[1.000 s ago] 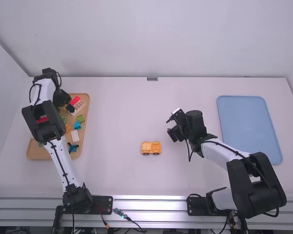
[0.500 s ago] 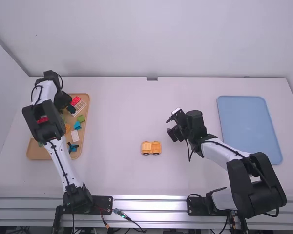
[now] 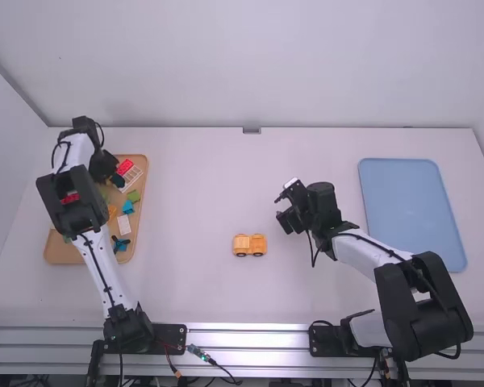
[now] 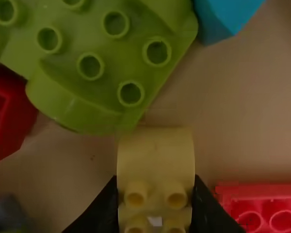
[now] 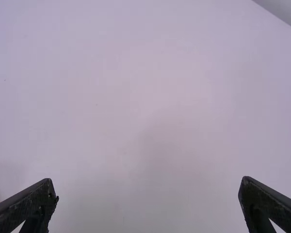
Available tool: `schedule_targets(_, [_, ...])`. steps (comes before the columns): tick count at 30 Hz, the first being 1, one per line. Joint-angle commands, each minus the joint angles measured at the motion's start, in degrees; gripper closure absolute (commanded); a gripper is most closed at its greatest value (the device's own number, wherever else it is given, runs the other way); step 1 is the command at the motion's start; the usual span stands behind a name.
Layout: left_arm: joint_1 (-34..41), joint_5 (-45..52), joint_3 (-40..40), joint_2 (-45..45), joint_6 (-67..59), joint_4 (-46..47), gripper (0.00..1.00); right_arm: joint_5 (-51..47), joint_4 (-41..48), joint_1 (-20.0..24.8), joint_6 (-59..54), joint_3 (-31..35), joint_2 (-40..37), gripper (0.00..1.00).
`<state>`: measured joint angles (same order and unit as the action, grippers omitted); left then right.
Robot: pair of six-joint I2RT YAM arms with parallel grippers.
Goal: Assemble lego blocks to make yellow taxi
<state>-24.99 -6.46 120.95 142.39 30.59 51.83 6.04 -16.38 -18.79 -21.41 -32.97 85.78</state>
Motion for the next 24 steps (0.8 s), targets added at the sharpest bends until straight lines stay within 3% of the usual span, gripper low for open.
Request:
schedule_targets(1, [0.12,0.36,2.60,-0.87,-1.45,2.06,0.98,-0.09,0.13,0.09,0.90,0.28,-2.05,0.01])
schedule_targets(8, [1.00,-2.33,3.58,-6.29,-1.47,4.44,0.98,-0.02,2.40,0.09,2.78,0.31,-6.79,0.01])
schedule_targets(12, [2.99,-3.07,-1.33,-12.00,-1.95,1.93,0.98,0.11,4.59,0.09,3.63,0.31,-10.77,0.01])
schedule_targets(18, [7.29,-2.33,-19.08,-24.92,-5.93,-10.35,0.98,0.09,7.56,0.11,3.63,0.31,-15.16,0.01])
schedule_targets(20, [9.92,-0.58,-29.33,-31.85,-11.88,-17.41,0.98,0.11,8.09,0.09,3.65,0.31,-16.69,0.01])
schedule_targets(24, [15.36,12.03,-41.40,-40.65,-24.55,-23.95,0.98,-0.13,8.24,0.20,4.22,0.31,-19.08,0.01])
